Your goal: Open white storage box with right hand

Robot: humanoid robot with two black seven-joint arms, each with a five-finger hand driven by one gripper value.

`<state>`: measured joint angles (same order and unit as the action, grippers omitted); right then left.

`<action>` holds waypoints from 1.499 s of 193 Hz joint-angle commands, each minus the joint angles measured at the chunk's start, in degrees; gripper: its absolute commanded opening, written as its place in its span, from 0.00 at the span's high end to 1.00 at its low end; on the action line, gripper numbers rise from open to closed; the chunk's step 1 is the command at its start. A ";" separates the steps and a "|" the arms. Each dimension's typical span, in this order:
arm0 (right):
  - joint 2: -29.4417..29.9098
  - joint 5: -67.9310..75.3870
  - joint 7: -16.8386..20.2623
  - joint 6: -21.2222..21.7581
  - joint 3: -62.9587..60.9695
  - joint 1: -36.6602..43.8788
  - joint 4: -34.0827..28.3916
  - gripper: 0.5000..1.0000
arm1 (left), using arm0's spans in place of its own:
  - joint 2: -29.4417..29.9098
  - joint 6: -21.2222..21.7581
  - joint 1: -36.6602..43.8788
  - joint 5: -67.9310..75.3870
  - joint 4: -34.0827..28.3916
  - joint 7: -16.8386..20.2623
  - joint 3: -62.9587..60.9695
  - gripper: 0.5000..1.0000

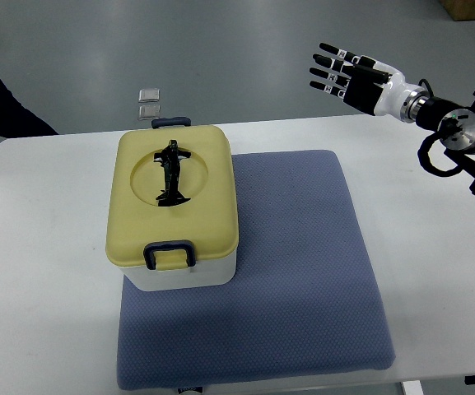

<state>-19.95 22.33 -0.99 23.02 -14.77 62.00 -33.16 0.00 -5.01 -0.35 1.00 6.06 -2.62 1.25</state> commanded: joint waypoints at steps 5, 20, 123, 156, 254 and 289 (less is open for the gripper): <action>0.00 0.00 0.02 0.00 0.00 -0.03 0.02 0.15 | 0.00 0.00 0.00 -0.03 0.00 0.07 0.07 0.00; 0.00 0.00 0.02 0.00 0.00 -0.03 0.02 0.15 | 0.00 0.00 0.09 -0.03 -0.08 0.07 0.07 0.00; 0.00 -0.53 -0.59 -4.13 -0.09 0.40 0.20 0.15 | 0.00 0.00 0.35 -0.03 0.36 0.07 0.16 0.00; 0.18 -0.62 -0.51 -4.04 0.00 0.84 0.20 0.15 | 0.00 0.00 0.35 -0.03 0.44 0.07 0.16 0.00; 0.36 -20.65 -5.43 -3.42 0.00 3.83 -0.15 0.16 | 0.00 0.00 0.35 -0.03 0.44 0.07 0.16 0.00; -0.17 -29.70 -9.73 -1.76 0.09 4.10 -0.24 0.16 | 0.00 0.00 0.35 -0.03 0.44 0.07 0.16 0.00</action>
<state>-19.61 -2.05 -7.83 20.20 -14.74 65.93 -33.31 0.00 -5.01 0.01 0.96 6.51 -2.55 1.41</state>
